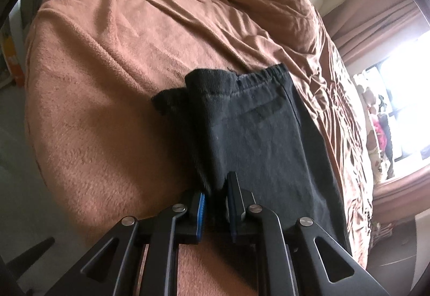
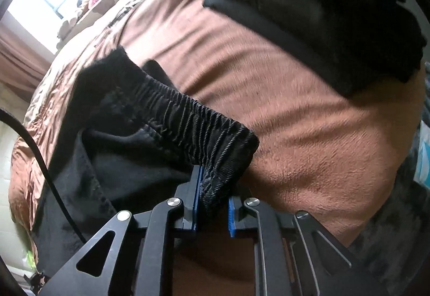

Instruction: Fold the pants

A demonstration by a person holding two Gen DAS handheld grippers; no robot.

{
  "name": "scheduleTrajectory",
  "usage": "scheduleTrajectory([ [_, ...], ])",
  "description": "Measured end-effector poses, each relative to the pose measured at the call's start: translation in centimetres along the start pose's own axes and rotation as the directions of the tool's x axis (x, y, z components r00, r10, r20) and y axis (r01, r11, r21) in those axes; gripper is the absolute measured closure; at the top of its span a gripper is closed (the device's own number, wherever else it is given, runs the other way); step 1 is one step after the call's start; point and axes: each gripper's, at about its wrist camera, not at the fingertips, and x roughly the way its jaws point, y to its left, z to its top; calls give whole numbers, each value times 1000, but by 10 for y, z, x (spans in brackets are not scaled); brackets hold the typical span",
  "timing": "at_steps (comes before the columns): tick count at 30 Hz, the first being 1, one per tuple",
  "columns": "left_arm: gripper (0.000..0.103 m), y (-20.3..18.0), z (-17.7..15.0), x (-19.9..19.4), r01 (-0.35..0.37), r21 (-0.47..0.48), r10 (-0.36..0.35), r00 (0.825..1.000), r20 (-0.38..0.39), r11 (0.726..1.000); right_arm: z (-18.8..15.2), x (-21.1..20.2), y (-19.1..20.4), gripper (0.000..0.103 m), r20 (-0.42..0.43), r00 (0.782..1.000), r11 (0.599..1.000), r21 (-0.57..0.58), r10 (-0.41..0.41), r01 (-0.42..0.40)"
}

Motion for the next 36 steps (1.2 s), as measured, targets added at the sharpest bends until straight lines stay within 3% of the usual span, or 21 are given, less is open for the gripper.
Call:
scheduleTrajectory([
  [5, 89, 5, 7, 0, 44, -21, -44, 999, 3, 999, -5, -22, 3, 84, 32, 999, 999, -23, 31, -30],
  [13, 89, 23, 18, 5, 140, -79, -139, 990, 10, 987, -17, -66, 21, 84, 73, 995, 994, -90, 70, -63],
  [19, 89, 28, 29, 9, 171, -84, -170, 985, 26, 982, -29, -98, 62, 84, 110, 987, 978, -187, 116, -95],
  [21, 97, 29, 34, 7, 181, -100, -179, 984, 24, 978, -35, -103, 80, 84, 108, 983, 966, -230, 145, -117],
  [30, 99, 7, 45, -24, 285, -48, -282, 958, 61, 957, -71, -101, 174, 84, 4, 963, 881, -405, 268, -244],
  [36, 99, -14, 55, -47, 344, -20, -342, 937, 66, 939, -92, -83, 225, 84, -61, 956, 834, -474, 288, -282],
])
